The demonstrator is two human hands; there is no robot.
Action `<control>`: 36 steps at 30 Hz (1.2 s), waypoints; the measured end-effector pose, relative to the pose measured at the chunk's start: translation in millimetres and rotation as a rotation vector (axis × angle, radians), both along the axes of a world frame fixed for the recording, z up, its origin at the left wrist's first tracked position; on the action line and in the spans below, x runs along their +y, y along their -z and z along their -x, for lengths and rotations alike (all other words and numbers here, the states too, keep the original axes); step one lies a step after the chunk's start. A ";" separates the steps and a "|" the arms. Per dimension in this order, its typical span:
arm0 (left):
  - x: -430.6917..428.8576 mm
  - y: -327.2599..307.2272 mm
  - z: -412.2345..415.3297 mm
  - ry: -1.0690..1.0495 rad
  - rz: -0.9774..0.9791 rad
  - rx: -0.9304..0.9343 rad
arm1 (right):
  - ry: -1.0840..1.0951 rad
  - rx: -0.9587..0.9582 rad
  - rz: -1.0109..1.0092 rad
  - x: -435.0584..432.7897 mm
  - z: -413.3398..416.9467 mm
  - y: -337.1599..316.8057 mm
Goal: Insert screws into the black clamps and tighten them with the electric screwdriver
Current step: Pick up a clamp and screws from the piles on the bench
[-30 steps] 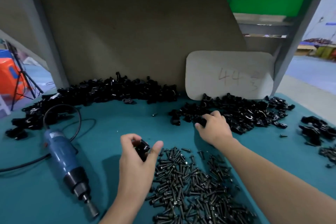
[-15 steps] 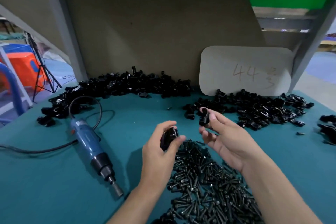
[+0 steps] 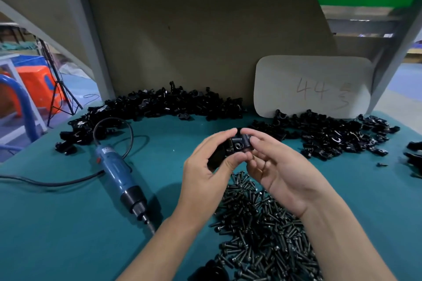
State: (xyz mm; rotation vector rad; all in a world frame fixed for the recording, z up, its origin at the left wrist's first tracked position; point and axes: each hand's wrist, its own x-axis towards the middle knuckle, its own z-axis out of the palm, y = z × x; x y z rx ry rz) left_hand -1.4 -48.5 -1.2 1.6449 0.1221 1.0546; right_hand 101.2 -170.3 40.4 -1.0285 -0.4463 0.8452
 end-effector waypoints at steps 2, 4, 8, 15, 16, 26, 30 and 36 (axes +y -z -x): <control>1.6 -5.6 1.5 0.059 0.057 -0.007 | -0.053 -0.026 -0.047 -2.0 -0.6 -0.1; 2.8 -10.8 3.4 0.117 0.086 -0.002 | -0.070 -0.116 -0.067 -4.8 -1.4 -0.1; 5.3 -19.4 6.3 0.170 0.102 0.002 | 0.011 -0.482 0.040 -9.9 -0.6 -8.4; 4.1 -33.7 7.5 0.290 0.177 -0.025 | 0.261 -1.001 0.076 -9.6 2.1 -16.2; 3.6 -35.2 7.6 0.299 0.176 -0.023 | 0.254 -0.993 0.057 -8.9 2.8 -16.7; 6.4 -44.1 12.9 0.240 0.056 -0.068 | 0.196 -0.801 -0.087 -3.8 6.4 -17.3; 8.6 -46.1 14.8 0.241 0.034 -0.085 | 0.156 -0.751 -0.114 -3.3 5.6 -15.9; 8.9 -46.5 16.6 0.216 0.004 -0.064 | 0.113 -0.679 -0.132 -3.6 7.2 -16.3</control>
